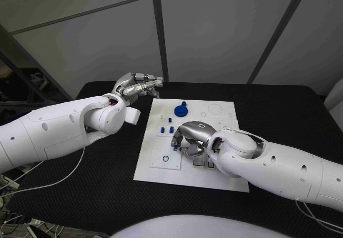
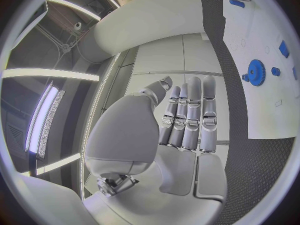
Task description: Assemble the parts on the task board
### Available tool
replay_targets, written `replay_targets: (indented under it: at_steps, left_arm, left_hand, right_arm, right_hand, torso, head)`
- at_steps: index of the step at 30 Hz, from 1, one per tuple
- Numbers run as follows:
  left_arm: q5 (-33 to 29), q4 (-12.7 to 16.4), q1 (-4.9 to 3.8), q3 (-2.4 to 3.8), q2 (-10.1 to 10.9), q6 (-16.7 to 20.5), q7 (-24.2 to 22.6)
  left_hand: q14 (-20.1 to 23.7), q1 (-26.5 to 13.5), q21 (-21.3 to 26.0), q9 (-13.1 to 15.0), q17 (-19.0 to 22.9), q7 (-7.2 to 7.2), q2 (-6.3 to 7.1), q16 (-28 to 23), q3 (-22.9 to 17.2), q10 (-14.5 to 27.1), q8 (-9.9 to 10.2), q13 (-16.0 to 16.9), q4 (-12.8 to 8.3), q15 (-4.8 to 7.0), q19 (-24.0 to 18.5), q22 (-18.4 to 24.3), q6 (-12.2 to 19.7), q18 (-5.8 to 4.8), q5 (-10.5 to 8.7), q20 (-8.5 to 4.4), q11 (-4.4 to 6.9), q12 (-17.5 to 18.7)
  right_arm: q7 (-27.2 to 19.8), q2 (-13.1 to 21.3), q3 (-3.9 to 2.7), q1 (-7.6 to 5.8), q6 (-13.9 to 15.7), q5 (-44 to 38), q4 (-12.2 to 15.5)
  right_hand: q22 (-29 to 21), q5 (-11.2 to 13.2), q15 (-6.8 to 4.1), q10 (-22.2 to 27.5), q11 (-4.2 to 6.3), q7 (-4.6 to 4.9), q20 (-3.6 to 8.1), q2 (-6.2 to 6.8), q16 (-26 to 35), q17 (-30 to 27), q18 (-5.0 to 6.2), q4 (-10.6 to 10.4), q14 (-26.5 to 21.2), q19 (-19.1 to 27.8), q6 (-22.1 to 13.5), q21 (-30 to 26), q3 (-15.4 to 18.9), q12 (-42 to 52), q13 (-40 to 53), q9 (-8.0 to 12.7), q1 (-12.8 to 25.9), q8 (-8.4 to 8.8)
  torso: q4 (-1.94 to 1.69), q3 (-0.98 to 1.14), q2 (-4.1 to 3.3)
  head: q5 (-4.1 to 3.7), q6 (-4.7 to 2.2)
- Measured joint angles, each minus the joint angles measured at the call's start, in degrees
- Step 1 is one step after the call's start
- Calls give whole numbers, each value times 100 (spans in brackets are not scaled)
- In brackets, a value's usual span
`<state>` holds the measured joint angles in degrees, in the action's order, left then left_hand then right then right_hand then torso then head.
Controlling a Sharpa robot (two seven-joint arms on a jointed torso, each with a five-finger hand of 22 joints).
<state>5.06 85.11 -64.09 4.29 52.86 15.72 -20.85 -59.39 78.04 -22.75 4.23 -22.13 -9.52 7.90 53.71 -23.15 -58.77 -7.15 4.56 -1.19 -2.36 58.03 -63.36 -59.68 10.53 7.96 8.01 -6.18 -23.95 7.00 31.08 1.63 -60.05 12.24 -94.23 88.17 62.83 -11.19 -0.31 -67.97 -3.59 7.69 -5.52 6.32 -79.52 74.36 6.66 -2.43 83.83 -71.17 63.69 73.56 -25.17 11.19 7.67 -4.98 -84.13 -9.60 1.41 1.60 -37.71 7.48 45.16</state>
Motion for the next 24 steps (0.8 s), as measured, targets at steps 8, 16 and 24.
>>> replay_targets:
  at_steps: [8,16,24]
  left_arm:
    - [0,-6,0,0,0,-11,7]
    - [-1,-14,0,0,-1,-20,13]
    - [-1,-18,0,0,-3,-33,17]
  left_hand:
    - [0,0,0,0,0,0,0,0,0,0,0,0,0,0,0,0,0,0,0,0,0,0]
    - [0,0,0,0,-1,0,0,0,0,0,0,0,0,0,0,-1,0,0,0,0,0,0]
    - [0,0,0,0,6,-22,0,0,16,20,0,-6,-16,0,0,6,21,0,0,0,-21,0]
  right_arm:
    - [-2,16,5,4,0,-4,24]
    - [-3,34,15,20,7,-9,39]
    - [-3,47,14,28,21,-14,60]
  right_hand:
    - [0,1,0,0,0,-2,0,0,0,-1,1,0,0,0,-2,0,0,-21,0,0,0,-20]
    - [0,3,0,0,0,1,0,0,0,-1,0,0,0,0,-1,0,0,-21,0,5,0,-19]
    - [0,3,0,0,0,8,0,0,0,13,0,0,0,0,7,0,0,-21,0,3,0,-15]
  torso:
    - [4,1,1]
    - [3,3,4]
    - [3,2,4]
  head:
    - [10,1]
    - [10,2]
    - [11,-2]
